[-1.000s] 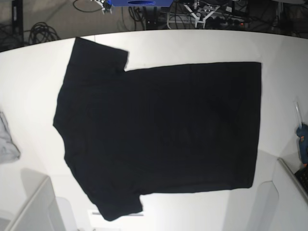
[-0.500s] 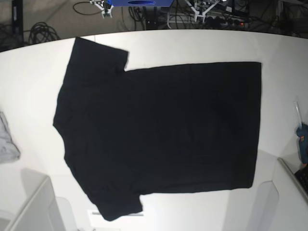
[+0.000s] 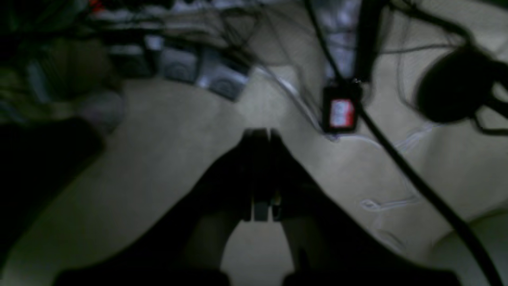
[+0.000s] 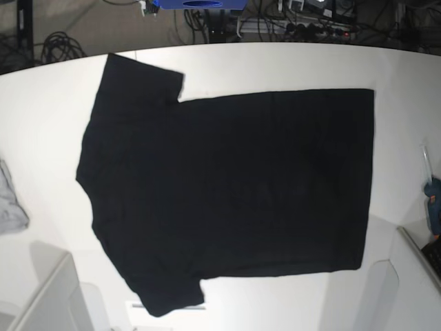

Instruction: Fold the T-shirt properly

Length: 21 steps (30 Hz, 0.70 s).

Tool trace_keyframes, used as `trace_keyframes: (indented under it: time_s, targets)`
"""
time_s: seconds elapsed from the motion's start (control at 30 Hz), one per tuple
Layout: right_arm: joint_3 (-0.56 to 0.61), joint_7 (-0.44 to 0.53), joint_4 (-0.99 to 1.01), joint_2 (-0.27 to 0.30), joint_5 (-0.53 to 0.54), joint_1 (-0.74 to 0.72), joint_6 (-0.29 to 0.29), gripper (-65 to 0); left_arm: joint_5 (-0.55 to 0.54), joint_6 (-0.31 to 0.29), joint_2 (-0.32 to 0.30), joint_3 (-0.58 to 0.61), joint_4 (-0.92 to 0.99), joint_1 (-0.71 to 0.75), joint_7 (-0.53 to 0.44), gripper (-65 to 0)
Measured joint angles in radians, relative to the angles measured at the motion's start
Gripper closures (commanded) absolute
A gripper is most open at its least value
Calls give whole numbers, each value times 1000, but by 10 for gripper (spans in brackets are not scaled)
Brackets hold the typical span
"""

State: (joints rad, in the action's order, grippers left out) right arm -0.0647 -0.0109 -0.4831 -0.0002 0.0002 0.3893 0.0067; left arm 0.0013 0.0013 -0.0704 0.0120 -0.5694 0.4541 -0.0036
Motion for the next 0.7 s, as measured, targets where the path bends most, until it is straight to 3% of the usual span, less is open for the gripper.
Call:
trace_keyframes:
  time_s: [0.17,0.5,0.7]
  targets:
    - [-122,-85,-195,8,-1,98,-8,0,-5,2,-53,-1,-230,139,0,0]
    - [-139,-233,-666,-13,-4,326,-11,0,-10,0,-112,-12,-663,406,2,0]
    - [-189,-314,-946,-58,-1,410,-1,0,-10,2,-158,-16,-900,522,16,0]
